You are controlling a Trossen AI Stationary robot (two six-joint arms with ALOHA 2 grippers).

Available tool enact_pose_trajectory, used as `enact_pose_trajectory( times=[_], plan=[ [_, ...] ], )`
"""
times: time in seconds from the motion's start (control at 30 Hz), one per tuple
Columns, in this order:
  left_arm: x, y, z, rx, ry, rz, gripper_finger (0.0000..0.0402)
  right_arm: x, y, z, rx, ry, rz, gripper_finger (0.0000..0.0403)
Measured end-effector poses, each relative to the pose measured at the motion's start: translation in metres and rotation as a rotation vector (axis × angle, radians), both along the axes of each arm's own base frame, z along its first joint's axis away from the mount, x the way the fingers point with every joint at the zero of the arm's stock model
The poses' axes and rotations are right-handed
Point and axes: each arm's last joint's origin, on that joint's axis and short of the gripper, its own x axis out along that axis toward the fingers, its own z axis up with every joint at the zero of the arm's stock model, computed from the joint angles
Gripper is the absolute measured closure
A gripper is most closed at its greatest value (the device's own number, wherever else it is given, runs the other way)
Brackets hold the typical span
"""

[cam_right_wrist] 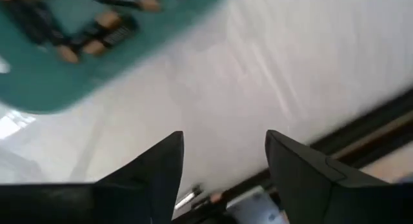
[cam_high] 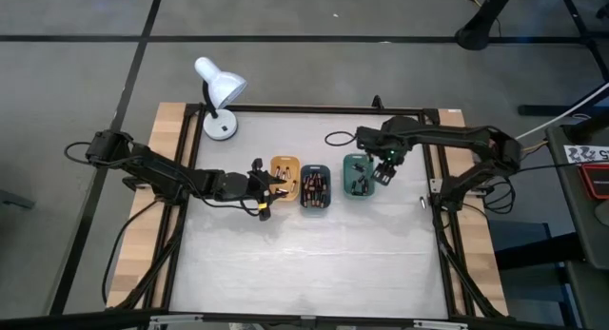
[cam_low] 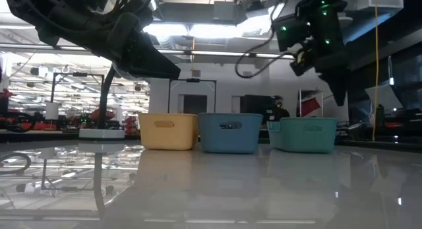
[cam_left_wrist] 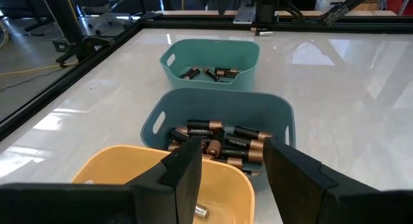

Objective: Sort batteries
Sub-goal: Adjust the batteries

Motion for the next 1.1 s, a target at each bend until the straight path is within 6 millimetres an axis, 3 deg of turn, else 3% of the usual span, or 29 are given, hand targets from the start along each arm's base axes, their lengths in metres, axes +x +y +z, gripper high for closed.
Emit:
enact_pose_trajectory(
  times=[0.13, 0.23, 0.43, 0.67, 0.93, 1.1],
  plan=[
    [0.000, -0.002, 0.001, 0.008, -0.013, -0.012, 0.0245, -0.016, 0.004, -0.021, 0.080, 0.061, -0.143, 0.0192],
    [0.003, -0.006, 0.011, 0.008, -0.115, -0.030, 0.0245, -0.030, 0.013, -0.042, 0.132, 0.149, -0.181, 0.0193],
    [0.003, -0.027, 0.030, 0.058, -0.288, -0.214, 0.0245, -0.058, 0.028, -0.074, 0.226, 0.298, -0.280, 0.0193],
    [0.002, -0.031, 0.031, 0.078, -0.298, -0.229, 0.0245, -0.055, 0.027, -0.076, 0.205, 0.281, -0.351, 0.0194],
    [0.002, -0.031, 0.031, 0.074, -0.299, -0.228, 0.0245, -0.058, 0.027, -0.075, 0.232, 0.303, -0.256, 0.0194],
    [0.002, -0.031, 0.031, 0.084, -0.294, -0.229, 0.0245, -0.055, 0.040, -0.073, 0.285, 0.312, -0.099, 0.0194]
  ],
)
